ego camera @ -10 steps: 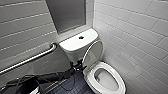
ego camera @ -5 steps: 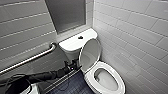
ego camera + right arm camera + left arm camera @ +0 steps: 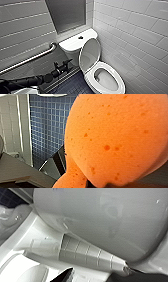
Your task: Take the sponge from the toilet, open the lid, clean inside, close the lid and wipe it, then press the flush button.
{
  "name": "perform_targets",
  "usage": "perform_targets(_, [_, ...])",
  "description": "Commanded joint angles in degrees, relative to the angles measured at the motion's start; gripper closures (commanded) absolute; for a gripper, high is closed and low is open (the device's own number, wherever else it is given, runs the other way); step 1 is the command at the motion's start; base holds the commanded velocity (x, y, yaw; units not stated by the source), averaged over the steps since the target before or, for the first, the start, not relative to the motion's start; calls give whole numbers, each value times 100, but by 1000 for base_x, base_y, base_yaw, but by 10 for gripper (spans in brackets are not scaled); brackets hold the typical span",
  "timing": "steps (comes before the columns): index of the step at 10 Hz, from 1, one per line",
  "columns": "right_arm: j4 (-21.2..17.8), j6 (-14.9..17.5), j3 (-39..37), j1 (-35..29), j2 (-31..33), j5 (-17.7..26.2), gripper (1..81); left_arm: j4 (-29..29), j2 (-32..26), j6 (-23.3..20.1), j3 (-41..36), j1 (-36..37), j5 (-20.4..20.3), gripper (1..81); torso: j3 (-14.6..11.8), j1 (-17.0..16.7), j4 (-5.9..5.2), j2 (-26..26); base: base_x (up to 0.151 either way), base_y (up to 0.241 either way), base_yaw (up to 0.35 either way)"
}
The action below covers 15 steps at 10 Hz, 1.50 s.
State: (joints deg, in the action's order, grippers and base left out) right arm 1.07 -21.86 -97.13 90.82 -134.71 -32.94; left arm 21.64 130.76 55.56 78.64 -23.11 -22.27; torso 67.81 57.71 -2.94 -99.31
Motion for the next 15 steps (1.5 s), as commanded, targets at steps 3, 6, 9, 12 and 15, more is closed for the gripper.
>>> perform_targets(3, [261,68,134,-33,283,376,811,-3661,-1499,-37,-1790,-1555,1863,10,0,0,0,0,0,0,0])
perform_targets(6, [1070,7,116,20,362,367,811,-5996,-1553,-72,-2291,-3382,3326,10,0,0,0,0,0,0,0])
perform_targets(9, [1079,6,257,28,380,349,811,-6820,-957,-72,-1374,-4931,3057,10,-5,0,0,0,0,0,0])
perform_targets(12, [1097,15,450,2,389,350,811,-6989,-550,-72,105,-5604,1824,10,-9,0,0,-2,0,0,0])
perform_targets(15, [1097,15,512,-50,398,376,811,-6989,-524,-63,327,-5656,1787,10,-11,0,0,-4,0,0,0])
